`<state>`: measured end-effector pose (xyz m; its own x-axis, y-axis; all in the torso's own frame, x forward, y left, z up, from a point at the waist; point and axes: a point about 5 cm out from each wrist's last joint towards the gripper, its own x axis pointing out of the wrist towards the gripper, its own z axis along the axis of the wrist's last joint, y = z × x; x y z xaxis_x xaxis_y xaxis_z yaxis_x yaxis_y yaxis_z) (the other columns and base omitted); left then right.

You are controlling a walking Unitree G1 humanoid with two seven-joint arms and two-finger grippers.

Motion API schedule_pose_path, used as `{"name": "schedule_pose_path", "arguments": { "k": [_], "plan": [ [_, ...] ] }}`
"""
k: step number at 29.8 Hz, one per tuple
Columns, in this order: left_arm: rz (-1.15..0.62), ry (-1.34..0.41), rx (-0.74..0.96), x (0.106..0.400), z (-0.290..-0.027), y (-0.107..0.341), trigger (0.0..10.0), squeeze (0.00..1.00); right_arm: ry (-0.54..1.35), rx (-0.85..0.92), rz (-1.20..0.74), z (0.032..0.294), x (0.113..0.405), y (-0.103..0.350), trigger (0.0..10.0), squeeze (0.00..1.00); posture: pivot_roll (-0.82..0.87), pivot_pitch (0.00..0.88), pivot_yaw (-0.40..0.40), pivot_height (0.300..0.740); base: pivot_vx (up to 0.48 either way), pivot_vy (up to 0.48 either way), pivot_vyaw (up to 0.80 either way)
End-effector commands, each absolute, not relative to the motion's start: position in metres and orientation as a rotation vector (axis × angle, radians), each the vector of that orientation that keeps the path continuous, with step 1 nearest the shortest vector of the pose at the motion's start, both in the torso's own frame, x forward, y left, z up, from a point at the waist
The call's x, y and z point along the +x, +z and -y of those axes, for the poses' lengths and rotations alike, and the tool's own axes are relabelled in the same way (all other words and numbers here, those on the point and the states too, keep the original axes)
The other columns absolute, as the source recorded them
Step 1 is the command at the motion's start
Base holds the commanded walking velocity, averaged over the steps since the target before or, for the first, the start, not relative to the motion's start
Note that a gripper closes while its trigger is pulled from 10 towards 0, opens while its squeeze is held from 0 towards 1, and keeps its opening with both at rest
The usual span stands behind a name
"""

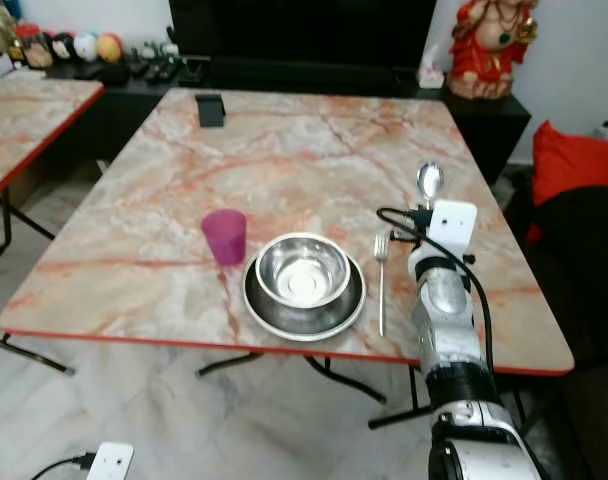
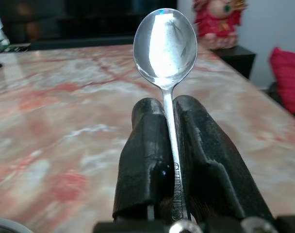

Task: Setting the table

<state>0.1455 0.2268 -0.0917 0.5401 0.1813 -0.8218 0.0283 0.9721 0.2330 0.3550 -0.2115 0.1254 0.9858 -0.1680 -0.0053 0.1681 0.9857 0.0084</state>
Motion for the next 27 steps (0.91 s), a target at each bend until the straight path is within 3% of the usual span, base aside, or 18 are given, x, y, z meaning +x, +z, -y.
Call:
{"name": "schedule_pose_path", "arguments": {
  "k": [1,18,27],
  "plan": [
    [-1.019,0.099,0.217,0.141,-0.226,-0.094,10.0,0.00,-0.165,0.016,-0.008,0.210,0.356,0.126,10.0,0.00,0.01,0.000,-0.043,0.740,0.307,0.000,0.00],
    [-1.013,0.103,0.223,0.142,-0.227,-0.093,10.0,0.00,-0.175,0.013,-0.004,0.212,0.350,0.123,10.0,0.00,0.01,0.000,-0.047,0.740,0.034,0.000,0.00],
    [-1.014,0.093,0.225,0.142,-0.225,-0.093,10.0,0.00,-0.229,-0.027,-0.113,0.219,0.333,0.104,10.0,0.00,0.00,0.000,-0.050,0.740,0.000,0.000,0.00]
  ]
}}
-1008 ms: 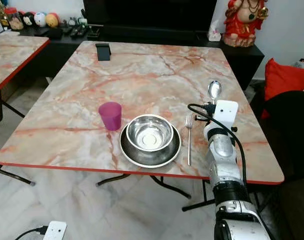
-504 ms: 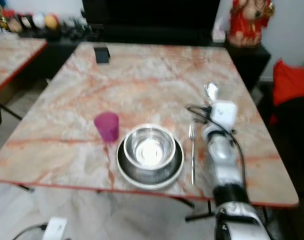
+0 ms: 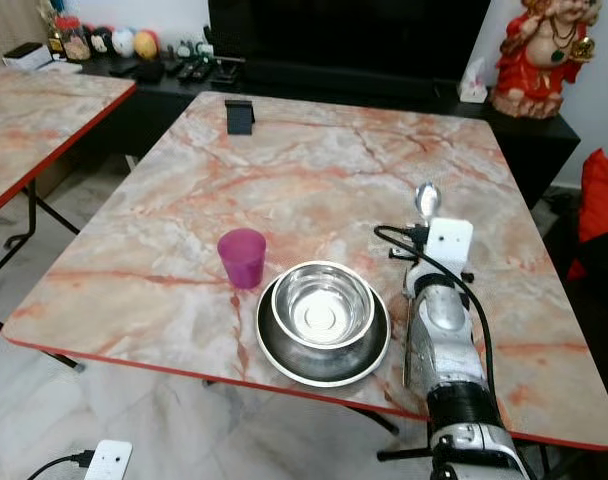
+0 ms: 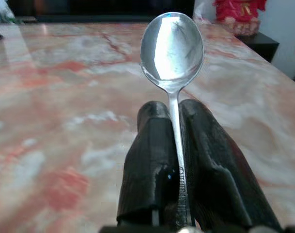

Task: Setting the table

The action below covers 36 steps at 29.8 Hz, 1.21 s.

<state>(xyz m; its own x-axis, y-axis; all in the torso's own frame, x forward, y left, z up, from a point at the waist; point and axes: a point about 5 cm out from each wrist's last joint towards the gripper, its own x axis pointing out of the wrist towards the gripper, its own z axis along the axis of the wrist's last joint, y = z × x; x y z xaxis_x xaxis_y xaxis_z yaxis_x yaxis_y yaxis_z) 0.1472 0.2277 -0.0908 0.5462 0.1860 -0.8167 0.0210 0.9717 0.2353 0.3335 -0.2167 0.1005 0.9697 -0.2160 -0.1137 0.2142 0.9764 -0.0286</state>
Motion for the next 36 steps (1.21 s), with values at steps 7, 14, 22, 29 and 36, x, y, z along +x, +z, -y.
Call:
{"name": "schedule_pose_path", "arguments": {
  "k": [7,14,22,29,36],
  "plan": [
    [-1.020,0.085,0.225,0.141,-0.224,-0.094,10.0,0.00,-0.252,-0.018,-0.216,0.214,0.325,0.088,10.0,0.00,0.00,0.000,-0.051,0.740,0.000,0.000,0.00],
    [-1.027,0.081,0.230,0.138,-0.225,-0.095,10.0,0.00,-0.273,-0.029,-0.263,0.214,0.318,0.083,10.0,0.00,0.00,0.000,-0.053,0.740,0.000,0.000,0.00],
    [-1.027,0.078,0.228,0.139,-0.225,-0.095,10.0,0.00,-0.288,-0.054,-0.302,0.222,0.306,0.078,10.0,0.00,-0.01,0.000,-0.053,0.740,0.000,0.000,0.00],
    [-1.027,0.075,0.228,0.139,-0.225,-0.095,10.0,0.00,-0.283,-0.062,-0.314,0.223,0.294,0.077,10.0,0.00,-0.02,0.000,-0.053,0.740,0.000,0.000,0.00],
    [-1.025,0.070,0.227,0.139,-0.223,-0.095,10.0,0.00,-0.237,-0.062,-0.317,0.218,0.281,0.076,10.0,0.00,-0.02,0.000,-0.052,0.740,0.000,0.000,0.00]
  ]
}}
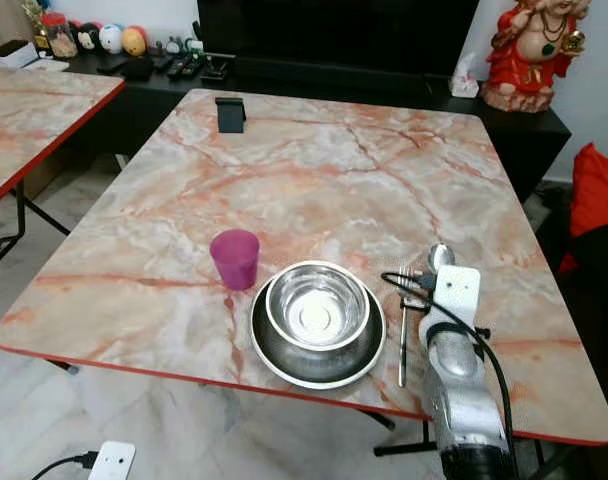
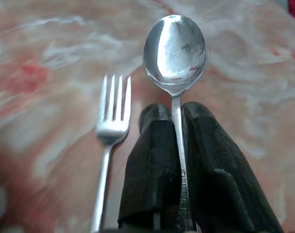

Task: Setting the table

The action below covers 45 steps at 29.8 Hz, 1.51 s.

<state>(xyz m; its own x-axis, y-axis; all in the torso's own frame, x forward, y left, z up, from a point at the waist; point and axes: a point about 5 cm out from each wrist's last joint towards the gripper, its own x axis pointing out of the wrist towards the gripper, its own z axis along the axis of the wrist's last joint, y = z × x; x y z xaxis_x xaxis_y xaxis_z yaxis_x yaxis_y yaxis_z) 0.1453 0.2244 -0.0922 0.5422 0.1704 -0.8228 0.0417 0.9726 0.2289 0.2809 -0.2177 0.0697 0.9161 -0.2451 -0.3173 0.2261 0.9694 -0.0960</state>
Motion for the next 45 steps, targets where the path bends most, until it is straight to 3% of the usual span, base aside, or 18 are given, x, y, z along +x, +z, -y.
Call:
{"name": "schedule_pose_path", "arguments": {
  "k": [1,13,35,45],
  "plan": [
    [-1.025,0.069,0.227,0.139,-0.223,-0.095,10.0,0.00,-0.238,-0.062,-0.321,0.218,0.280,0.075,10.0,0.00,-0.02,0.000,-0.052,0.740,0.000,0.000,0.00],
    [-0.995,0.053,0.226,0.153,-0.209,-0.093,10.0,0.00,-0.239,-0.067,-0.387,0.221,0.276,0.065,10.0,0.00,-0.03,0.000,-0.049,0.740,0.000,0.000,0.00],
    [-0.964,0.064,0.235,0.150,-0.225,-0.090,10.0,0.00,-0.222,-0.012,-0.494,0.215,0.270,0.045,10.0,0.00,-0.02,0.007,-0.043,0.740,0.000,0.000,0.00],
    [-0.957,0.054,0.232,0.154,-0.214,-0.090,10.0,0.00,-0.216,-0.012,-0.504,0.214,0.271,0.044,10.0,0.00,-0.02,0.005,-0.045,0.740,0.000,0.000,0.00]
  ]
}}
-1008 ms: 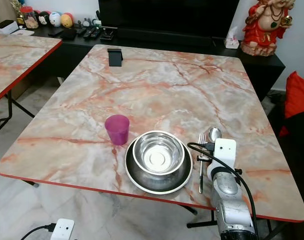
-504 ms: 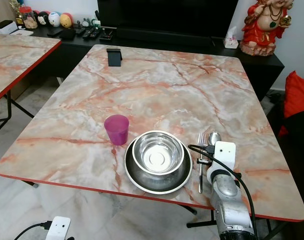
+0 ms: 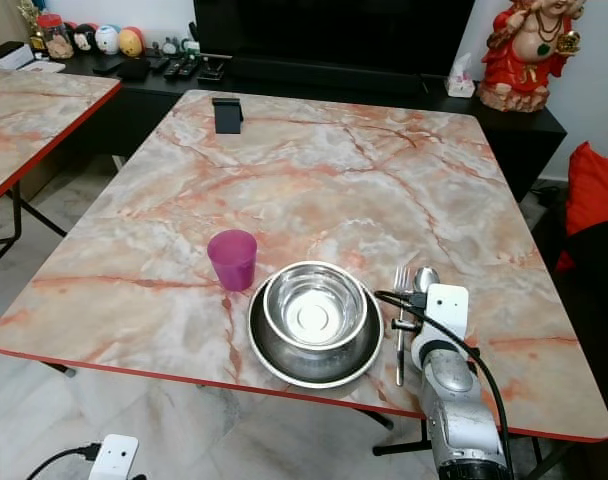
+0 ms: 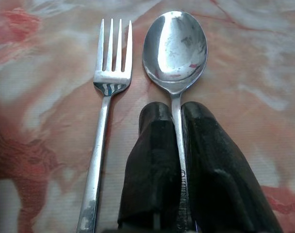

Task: Setting the table

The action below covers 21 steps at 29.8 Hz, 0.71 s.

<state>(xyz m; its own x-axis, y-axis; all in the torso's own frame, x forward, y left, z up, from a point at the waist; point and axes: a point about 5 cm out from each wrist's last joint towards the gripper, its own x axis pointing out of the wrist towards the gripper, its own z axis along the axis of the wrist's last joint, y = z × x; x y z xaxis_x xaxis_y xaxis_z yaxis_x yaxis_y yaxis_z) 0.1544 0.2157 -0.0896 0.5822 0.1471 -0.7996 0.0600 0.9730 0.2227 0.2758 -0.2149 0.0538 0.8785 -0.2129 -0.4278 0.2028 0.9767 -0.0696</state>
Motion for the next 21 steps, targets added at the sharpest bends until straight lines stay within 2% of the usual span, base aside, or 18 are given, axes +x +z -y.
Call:
{"name": "schedule_pose_path", "arguments": {
  "k": [1,2,3,4,5,7,9,10,11,12,13,14,21],
  "plan": [
    [-0.957,0.053,0.232,0.155,-0.212,-0.091,10.0,0.00,-0.216,-0.011,-0.504,0.214,0.271,0.044,10.0,0.00,-0.02,0.005,-0.045,0.740,0.000,0.000,0.00],
    [-0.956,0.050,0.231,0.157,-0.208,-0.090,10.0,0.00,-0.215,-0.009,-0.504,0.214,0.271,0.044,10.0,0.08,-0.02,0.005,-0.044,0.740,0.000,0.000,0.00],
    [-0.954,0.048,0.231,0.158,-0.206,-0.090,10.0,0.00,-0.213,-0.006,-0.502,0.213,0.271,0.044,10.0,0.61,-0.02,0.005,-0.044,0.740,0.000,0.000,0.00],
    [-0.953,0.047,0.230,0.160,-0.204,-0.090,10.0,0.00,-0.211,-0.006,-0.501,0.213,0.272,0.045,10.0,0.83,-0.02,0.005,-0.044,0.740,0.000,0.000,0.00],
    [-0.952,0.046,0.230,0.160,-0.204,-0.090,10.0,0.00,-0.211,-0.006,-0.501,0.212,0.272,0.045,10.0,0.91,-0.02,0.005,-0.044,0.740,0.000,0.000,0.00],
    [-0.951,0.046,0.230,0.161,-0.203,-0.090,10.0,0.00,-0.213,-0.009,-0.501,0.213,0.272,0.045,10.0,0.85,-0.02,0.004,-0.045,0.740,0.000,0.000,0.00],
    [-0.950,0.046,0.230,0.162,-0.203,-0.090,10.0,0.00,-0.217,-0.014,-0.500,0.213,0.272,0.046,10.0,0.62,-0.02,0.004,-0.045,0.740,0.000,0.000,0.00],
    [-0.950,0.046,0.230,0.162,-0.203,-0.090,10.0,0.00,-0.218,-0.015,-0.499,0.214,0.273,0.046,10.0,0.62,-0.02,0.004,-0.043,0.740,0.000,0.000,0.00],
    [-0.950,0.047,0.230,0.162,-0.204,-0.090,10.0,0.00,-0.219,-0.017,-0.498,0.214,0.273,0.046,10.0,0.11,-0.02,0.003,-0.044,0.740,0.000,0.000,0.00],
    [-0.950,0.047,0.230,0.162,-0.204,-0.090,10.0,0.00,-0.219,-0.017,-0.498,0.214,0.273,0.046,10.0,0.11,-0.02,0.003,-0.044,0.740,0.000,0.000,0.00],
    [-0.950,0.048,0.231,0.162,-0.205,-0.089,10.0,0.00,-0.221,-0.019,-0.497,0.215,0.273,0.047,10.0,0.02,-0.02,0.002,-0.045,0.740,0.000,0.000,0.00],
    [-0.949,0.050,0.232,0.161,-0.207,-0.089,10.0,0.00,-0.223,-0.020,-0.496,0.215,0.274,0.047,10.0,0.00,-0.02,0.002,-0.045,0.740,0.000,0.000,0.00],
    [-0.950,0.058,0.232,0.157,-0.215,-0.089,10.0,0.00,-0.231,-0.041,-0.454,0.216,0.277,0.052,10.0,0.00,-0.02,0.000,-0.045,0.740,0.000,0.000,0.00]
  ]
}}
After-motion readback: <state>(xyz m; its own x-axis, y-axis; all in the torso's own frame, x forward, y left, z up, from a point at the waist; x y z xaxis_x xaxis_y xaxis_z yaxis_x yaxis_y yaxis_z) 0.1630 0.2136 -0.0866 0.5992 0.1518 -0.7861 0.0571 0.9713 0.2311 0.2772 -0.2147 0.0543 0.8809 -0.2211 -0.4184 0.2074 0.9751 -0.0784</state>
